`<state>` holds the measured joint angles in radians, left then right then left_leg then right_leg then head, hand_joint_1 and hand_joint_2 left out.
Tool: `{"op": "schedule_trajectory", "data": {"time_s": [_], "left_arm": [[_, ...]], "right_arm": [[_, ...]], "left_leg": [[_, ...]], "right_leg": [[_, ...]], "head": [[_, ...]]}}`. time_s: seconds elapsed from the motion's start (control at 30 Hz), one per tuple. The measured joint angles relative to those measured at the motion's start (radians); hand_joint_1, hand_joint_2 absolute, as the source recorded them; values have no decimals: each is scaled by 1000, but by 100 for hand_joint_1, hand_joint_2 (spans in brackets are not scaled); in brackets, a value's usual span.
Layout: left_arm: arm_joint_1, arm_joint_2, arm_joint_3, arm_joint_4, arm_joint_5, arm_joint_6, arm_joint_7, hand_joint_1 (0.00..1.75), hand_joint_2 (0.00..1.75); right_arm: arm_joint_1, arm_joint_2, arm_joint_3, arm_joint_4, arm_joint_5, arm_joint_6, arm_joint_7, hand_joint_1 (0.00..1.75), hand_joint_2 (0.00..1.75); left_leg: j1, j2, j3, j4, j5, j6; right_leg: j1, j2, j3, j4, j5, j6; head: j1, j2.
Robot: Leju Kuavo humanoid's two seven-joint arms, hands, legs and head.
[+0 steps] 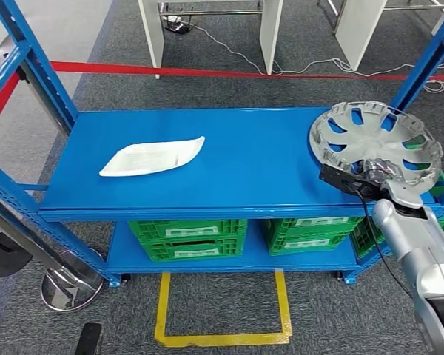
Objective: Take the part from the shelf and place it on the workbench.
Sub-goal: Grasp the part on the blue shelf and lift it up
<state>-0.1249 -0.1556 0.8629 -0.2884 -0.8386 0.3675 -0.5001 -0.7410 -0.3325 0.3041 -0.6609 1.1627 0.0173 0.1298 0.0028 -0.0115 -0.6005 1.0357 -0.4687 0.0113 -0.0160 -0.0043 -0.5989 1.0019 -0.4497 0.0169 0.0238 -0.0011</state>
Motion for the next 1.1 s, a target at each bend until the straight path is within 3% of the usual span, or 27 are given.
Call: {"op": "schedule_trajectory", "data": {"time_s": [0.07, 0.13, 0.17, 0.2, 0.23, 0.3, 0.33, 0.4, 0.5, 0.57, 0.63, 0.67, 0.7, 0.73, 0.8, 0.87, 1.0, 1.07, 1.1], "left_arm": [[0, 1, 0, 0, 5, -10, -9, 0, 87], [2, 1, 0, 0, 20, -47, -35, 0, 175], [4, 2, 0, 0, 30, -70, -50, 0, 175], [5, 3, 1, 0, 38, -91, -65, 0, 175], [5, 5, 1, 0, 43, -104, -75, 0, 175], [5, 9, 1, 0, 51, -111, -84, 0, 175], [4, 10, 2, -1, 55, -110, -87, 0, 175], [4, 11, 3, -1, 62, -103, -89, 0, 175], [3, 11, 4, -1, 63, -68, -80, 0, 175], [0, 11, 5, -2, 64, -44, -74, 0, 175], [-1, 10, 6, -3, 64, -33, -72, 0, 175], [-1, 9, 6, -3, 64, -31, -72, 0, 175], [-1, 8, 6, -3, 64, -30, -71, 0, 175], [-1, 7, 6, -3, 64, -30, -71, 0, 175], [-1, 6, 6, -3, 64, -29, -71, 0, 175], [-2, 6, 6, -3, 64, -26, -69, 0, 175], [-1, 6, 7, -3, 64, -13, -53, 0, 175], [-1, 6, 8, -3, 64, -4, -48, 0, 175], [-1, 6, 9, -3, 64, 0, -45, 0, 175]], "right_arm": [[2, 0, 3, -12, -9, -3, 0, 175, 175], [10, -1, 6, -26, -18, -10, 1, 175, 175], [17, -3, 7, -34, -22, -14, 1, 175, 175], [24, -5, 10, -45, -26, -17, 2, 175, 175], [31, -7, 12, -56, -30, -19, 2, 175, 175], [42, -11, 16, -83, -37, -25, 3, 175, 175], [47, -13, 17, -96, -41, -30, 4, 175, 175], [58, -17, 19, -124, -50, -46, 6, 175, 175], [84, -22, 19, -184, -71, -82, -7, 175, 175], [103, -23, 18, -230, -88, -113, -24, 175, 175], [120, -23, 18, -266, -96, -130, -32, 175, 175], [130, -23, 18, -278, -97, -133, -33, 175, 175], [138, -23, 18, -288, -98, -133, -34, 175, 175], [145, -23, 18, -298, -98, -134, -34, 175, 175], [151, -24, 17, -315, -99, -136, -35, 175, 175], [152, -24, 17, -332, -99, -150, -39, 175, 175], [178, -23, 13, -382, -93, -210, -49, 175, 175], [192, -22, 10, -420, -82, -250, -50, 175, 175], [200, -19, 8, -442, -75, -273, -51, 175, 175]], "left_leg": [[2, 2, -38, 86, -50, -9], [4, 3, -101, 222, -106, -15], [5, 4, -123, 265, -114, -16], [6, 4, -128, 271, -103, -16], [6, 4, -114, 236, -74, -15], [6, 4, -55, 106, -3, -10], [6, 4, -30, 47, 16, -7], [3, 3, -12, 0, 19, 0], [3, 5, -11, -10, 22, 16], [6, 6, -9, -16, 26, 28], [5, 6, -9, -16, 25, 33], [4, 6, -9, -16, 24, 34], [4, 6, -8, -16, 24, 34], [4, 5, -8, -15, 24, 34], [4, 5, -5, -15, 21, 30], [0, 5, -6, -12, 19, 22], [-3, 5, -9, -8, 16, 3], [-2, 6, -27, 38, -18, -7], [-1, 6, -50, 90, -48, -12]], "right_leg": [[-3, -3, 4, -4, 0, -9], [-3, -5, 5, -3, -1, -13], [-3, -6, 5, -3, -2, -13], [-3, -5, 6, -2, -2, -13], [-3, -4, 7, -2, -3, -12], [-3, -2, 8, 2, -7, -7], [-2, 0, 7, 4, -8, -3], [0, 2, 1, 6, -8, 7], [-4, 3, -8, 10, -14, 24], [-5, 3, -44, 81, -58, 31], [-5, 3, -108, 221, -120, 36], [-5, 3, -134, 276, -137, 38], [-5, 3, -147, 299, -136, 38], [-5, 3, -140, 281, -116, 38], [-5, 2, -79, 150, -47, 35], [-3, 1, -17, 35, -12, 29], [-1, 4, -1, 10, -14, 7], [-6, 3, 1, 7, -12, -5], [-6, 3, 2, 7, -13, -10]], "head": [[-3, 0], [-4, 0], [-4, 0], [-4, 0], [-4, 0], [-4, 0], [-4, 0], [-4, 0], [-3, 0], [0, 0], [1, 0], [1, 0], [2, 0], [2, 0], [3, 0], [2, 0], [2, 0], [-1, 0], [-3, 0]]}}
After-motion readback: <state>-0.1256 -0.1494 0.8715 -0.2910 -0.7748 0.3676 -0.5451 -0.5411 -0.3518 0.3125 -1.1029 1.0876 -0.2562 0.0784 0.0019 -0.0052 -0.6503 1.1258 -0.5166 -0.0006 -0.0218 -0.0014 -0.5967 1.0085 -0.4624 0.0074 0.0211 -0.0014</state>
